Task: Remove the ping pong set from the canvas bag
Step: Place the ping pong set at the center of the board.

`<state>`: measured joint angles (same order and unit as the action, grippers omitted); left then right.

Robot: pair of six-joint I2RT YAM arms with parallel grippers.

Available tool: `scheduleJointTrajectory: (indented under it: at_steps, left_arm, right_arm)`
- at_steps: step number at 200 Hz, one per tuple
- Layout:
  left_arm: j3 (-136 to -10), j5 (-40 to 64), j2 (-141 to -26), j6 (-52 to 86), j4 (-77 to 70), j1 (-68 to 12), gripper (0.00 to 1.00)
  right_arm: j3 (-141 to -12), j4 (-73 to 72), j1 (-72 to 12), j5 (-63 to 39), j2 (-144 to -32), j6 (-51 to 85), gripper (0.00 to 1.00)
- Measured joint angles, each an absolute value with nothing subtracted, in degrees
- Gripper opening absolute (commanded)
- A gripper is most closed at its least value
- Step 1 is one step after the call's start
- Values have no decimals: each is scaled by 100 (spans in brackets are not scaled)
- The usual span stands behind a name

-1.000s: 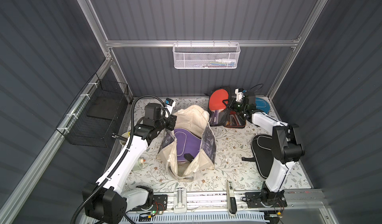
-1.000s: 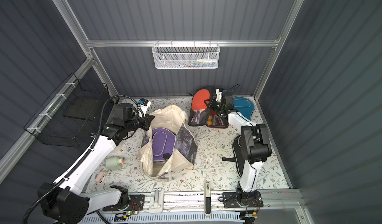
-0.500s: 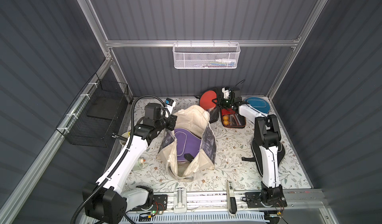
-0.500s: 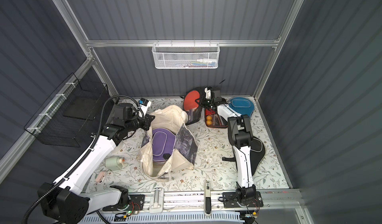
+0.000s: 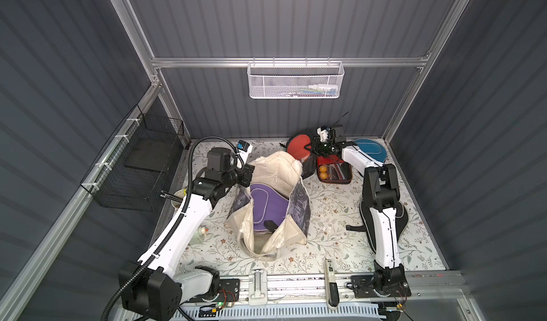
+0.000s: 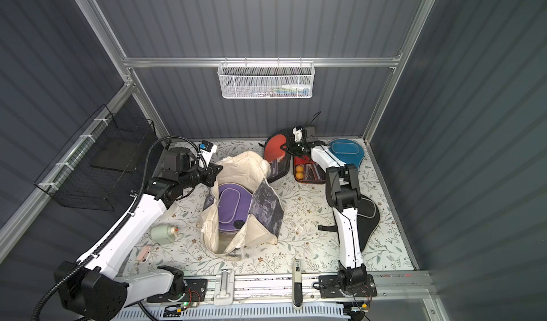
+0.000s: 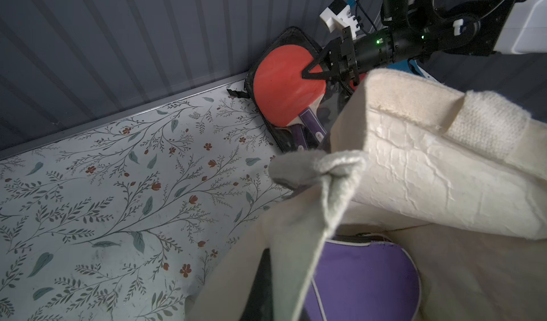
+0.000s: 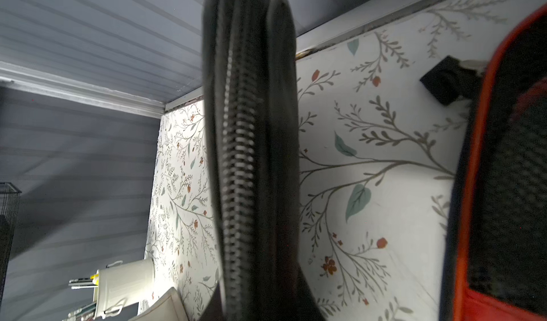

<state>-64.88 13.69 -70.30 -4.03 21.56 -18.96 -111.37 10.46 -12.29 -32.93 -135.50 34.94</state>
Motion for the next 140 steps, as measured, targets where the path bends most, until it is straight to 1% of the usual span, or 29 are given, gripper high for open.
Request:
scheduleJointTrajectory:
  at_steps: [40,79,111,140]
  left_arm:
    - [-6488,1422,-7076,-403,2115,-1896,0]
    - [-6488,1455,-7100,-403,2097,-1896,0]
    - [-6488,1485,-7142,-401,2058,-1896,0]
    - [-6488,1518,-7190,-401,2027,-1896,0]
  right_arm:
    - [-11118,985,-1214,-3247,-13614,3671,20]
    - [-11229,961,-1194,-3089,-13850,3535,35]
    - [-11382,1079,-1199,-2947,-14164,3446,42]
    - [-11498,1197,-1227,-2794,-14280,3404,44]
